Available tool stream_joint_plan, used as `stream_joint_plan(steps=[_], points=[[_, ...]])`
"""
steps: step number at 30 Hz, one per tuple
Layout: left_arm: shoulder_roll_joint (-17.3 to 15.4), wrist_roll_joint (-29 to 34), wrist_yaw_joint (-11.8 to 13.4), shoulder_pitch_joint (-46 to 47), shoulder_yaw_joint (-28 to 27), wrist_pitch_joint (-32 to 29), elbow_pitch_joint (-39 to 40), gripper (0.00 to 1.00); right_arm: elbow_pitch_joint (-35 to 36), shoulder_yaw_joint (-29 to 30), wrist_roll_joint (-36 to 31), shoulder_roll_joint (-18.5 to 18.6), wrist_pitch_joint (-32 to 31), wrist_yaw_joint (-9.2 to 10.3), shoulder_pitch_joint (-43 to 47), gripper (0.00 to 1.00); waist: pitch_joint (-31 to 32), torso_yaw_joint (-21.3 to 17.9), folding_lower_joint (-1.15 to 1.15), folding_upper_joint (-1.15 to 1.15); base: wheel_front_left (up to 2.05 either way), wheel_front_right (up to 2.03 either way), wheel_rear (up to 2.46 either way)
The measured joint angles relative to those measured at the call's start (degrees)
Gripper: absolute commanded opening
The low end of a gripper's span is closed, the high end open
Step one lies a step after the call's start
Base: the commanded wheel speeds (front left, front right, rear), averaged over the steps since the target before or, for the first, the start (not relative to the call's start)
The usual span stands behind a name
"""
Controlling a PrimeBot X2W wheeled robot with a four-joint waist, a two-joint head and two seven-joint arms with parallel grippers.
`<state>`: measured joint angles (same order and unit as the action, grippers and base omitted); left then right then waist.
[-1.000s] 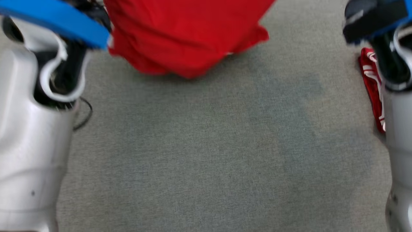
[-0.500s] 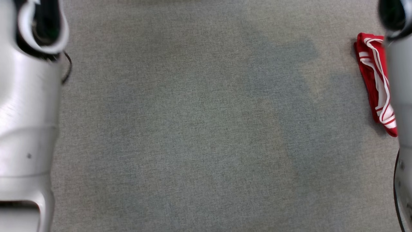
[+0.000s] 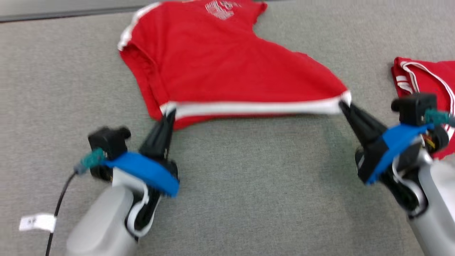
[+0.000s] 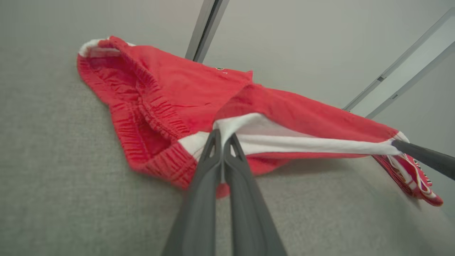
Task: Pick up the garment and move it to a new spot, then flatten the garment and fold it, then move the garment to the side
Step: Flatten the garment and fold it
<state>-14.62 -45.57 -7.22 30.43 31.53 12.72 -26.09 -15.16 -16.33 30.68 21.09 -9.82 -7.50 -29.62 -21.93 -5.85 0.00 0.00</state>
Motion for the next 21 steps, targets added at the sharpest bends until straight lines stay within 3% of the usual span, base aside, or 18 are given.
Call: stream_joint_plan(steps=[7,10,17,21], points=[[-5.4,-6.3,-0.1,-12.7,3.3,-7.7,9.0,0.00,17.5,7.1,1.5,1.5,-14.3,0.00,19.8,0.00,5.7,2.9,-0.01,0.00,0.00,0.00,0.00],[-8.3,-8.6,1.6,-18.0,4.2,-12.4,15.1,0.00,24.3,11.2,0.5,0.3,-22.1,-0.01,28.1,0.00,8.4,4.1,-0.01,0.00,0.00,0.00,0.00],[-15.3,-14.8,7.8,-30.7,4.1,-20.6,33.4,0.00,41.4,22.1,-1.8,-9.1,-39.6,-0.01,46.0,0.00,11.9,5.4,-0.02,0.00,0.00,0.00,0.00],[-17.5,-17.0,10.3,-33.8,3.0,-22.2,39.9,0.00,49.3,26.4,-5.3,-13.9,-43.6,-0.03,49.8,0.00,11.8,6.1,-0.01,0.00,0.00,0.00,0.00]])
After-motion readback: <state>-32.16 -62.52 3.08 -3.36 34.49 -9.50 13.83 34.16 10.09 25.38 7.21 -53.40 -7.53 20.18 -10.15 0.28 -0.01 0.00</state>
